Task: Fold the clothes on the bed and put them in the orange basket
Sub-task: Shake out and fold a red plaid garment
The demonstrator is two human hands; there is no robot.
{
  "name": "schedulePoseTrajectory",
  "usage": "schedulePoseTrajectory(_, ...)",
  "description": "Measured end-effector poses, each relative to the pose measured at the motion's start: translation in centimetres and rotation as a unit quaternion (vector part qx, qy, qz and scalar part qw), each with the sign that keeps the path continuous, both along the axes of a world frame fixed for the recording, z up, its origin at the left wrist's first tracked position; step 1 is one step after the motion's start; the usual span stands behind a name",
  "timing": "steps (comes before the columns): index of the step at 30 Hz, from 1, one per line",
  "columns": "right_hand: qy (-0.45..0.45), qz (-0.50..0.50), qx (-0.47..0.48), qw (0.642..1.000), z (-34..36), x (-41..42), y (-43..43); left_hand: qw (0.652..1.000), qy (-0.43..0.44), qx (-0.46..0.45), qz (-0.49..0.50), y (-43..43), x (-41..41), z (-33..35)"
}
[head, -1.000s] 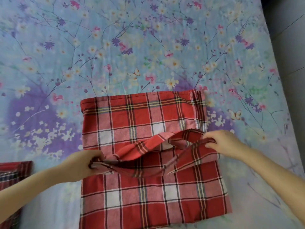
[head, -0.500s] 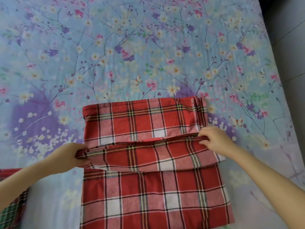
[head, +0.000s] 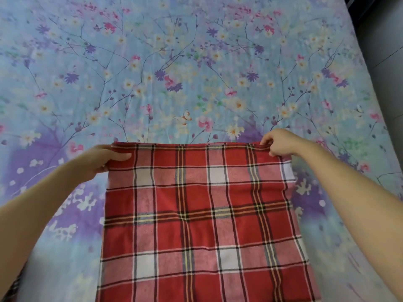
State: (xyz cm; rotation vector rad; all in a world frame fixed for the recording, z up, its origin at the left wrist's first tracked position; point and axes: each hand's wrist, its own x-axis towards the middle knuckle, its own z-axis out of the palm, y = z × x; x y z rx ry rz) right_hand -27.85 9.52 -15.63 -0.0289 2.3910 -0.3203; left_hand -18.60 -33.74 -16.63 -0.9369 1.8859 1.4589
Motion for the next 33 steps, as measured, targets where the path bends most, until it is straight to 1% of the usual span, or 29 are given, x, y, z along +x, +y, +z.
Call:
schedulePoseTrajectory(2,0.003,0.019,0.007,1.0,0.6,1.2,0.0,0.999,0.023,0.023,-0.001,1.1,0.4,1.0)
schedulePoseTrajectory(3,-0.009,0.043,0.029,0.999,1.1,1.9,0.3,0.998,0.042,0.042,-0.014,1.7,0.9,1.9)
schedulePoseTrajectory(4,-0.015,0.092,0.073,0.993,2.0,2.7,0.4,0.995,0.061,0.061,-0.045,2.1,1.8,3.0)
schedulePoseTrajectory(5,0.001,0.156,0.128,0.979,2.8,3.5,0.5,0.99,0.075,0.086,-0.087,2.7,2.8,4.2)
schedulePoseTrajectory(6,0.044,0.205,0.154,0.966,3.7,4.3,0.2,0.979,0.086,0.12,-0.14,3.4,3.8,5.5)
schedulePoseTrajectory(7,0.091,0.228,0.123,0.962,4.6,4.9,-0.4,0.963,0.088,0.157,-0.202,4.2,4.8,7.0)
schedulePoseTrajectory(8,0.12,0.215,0.037,0.969,5.8,5.5,-1.9,0.943,0.085,0.187,-0.262,5.2,5.6,8.4)
schedulePoseTrajectory(9,0.117,0.198,-0.075,0.97,7.0,6.1,-3.7,0.924,0.087,0.201,-0.314,6.1,6.2,9.7)
schedulePoseTrajectory(10,0.099,0.21,-0.171,0.958,8.7,6.9,-6.0,0.907,0.098,0.21,-0.351,7.0,6.6,10.5)
schedulePoseTrajectory(11,0.071,0.249,-0.234,0.937,9.7,7.6,-8.2,0.896,0.105,0.22,-0.372,7.5,7.0,11.3)
schedulePoseTrajectory(13,-0.017,0.353,-0.261,0.898,12.2,9.3,-12.2,0.872,0.101,0.234,-0.418,7.9,7.2,12.5)
schedulePoseTrajectory(14,-0.077,0.379,-0.262,0.884,13.2,10.1,-13.4,0.859,0.107,0.238,-0.44,7.9,7.3,13.0)
schedulePoseTrajectory(16,-0.211,0.356,-0.258,0.873,14.1,10.5,-14.0,0.841,0.141,0.244,-0.462,7.7,7.6,14.0)
schedulePoseTrajectory(17,-0.255,0.341,-0.242,0.872,13.9,10.4,-13.8,0.836,0.157,0.242,-0.467,7.5,7.9,14.6)
schedulePoseTrajectory(19,-0.291,0.325,-0.243,0.866,13.3,10.4,-13.4,0.831,0.163,0.244,-0.472,7.5,8.1,15.1)
schedulePoseTrajectory(21,-0.332,0.279,-0.264,0.861,12.6,10.4,-13.1,0.829,0.166,0.241,-0.477,7.2,8.5,16.0)
schedulePoseTrajectory(22,-0.336,0.256,-0.27,0.865,12.1,10.2,-13.1,0.828,0.165,0.239,-0.48,7.1,8.2,15.9)
schedulePoseTrajectory(24,-0.322,0.246,-0.237,0.883,10.6,10.3,-12.8,0.826,0.165,0.24,-0.482,6.8,8.2,16.6)
schedulePoseTrajectory(26,-0.287,0.303,-0.182,0.89,9.6,10.4,-12.9,0.824,0.166,0.246,-0.483,6.9,8.5,16.8)
schedulePoseTrajectory(28,-0.275,0.377,-0.134,0.874,9.1,11.2,-13.5,0.823,0.149,0.268,-0.479,6.9,9.1,17.6)
schedulePoseTrajectory(30,-0.294,0.409,-0.098,0.858,8.4,12.3,-14.1,0.819,0.134,0.297,-0.473,7.1,9.8,18.2)
schedulePoseTrajectory(31,-0.308,0.419,-0.083,0.85,8.1,13.5,-14.1,0.819,0.126,0.296,-0.476,7.0,10.6,18.2)
schedulePoseTrajectory(32,-0.302,0.431,-0.061,0.848,7.4,14.1,-14.0,0.819,0.123,0.279,-0.486,7.2,11.0,17.5)
schedulePoseTrajectory(33,-0.277,0.445,-0.031,0.851,6.7,15.2,-13.7,0.827,0.101,0.24,-0.498,7.4,11.9,16.0)
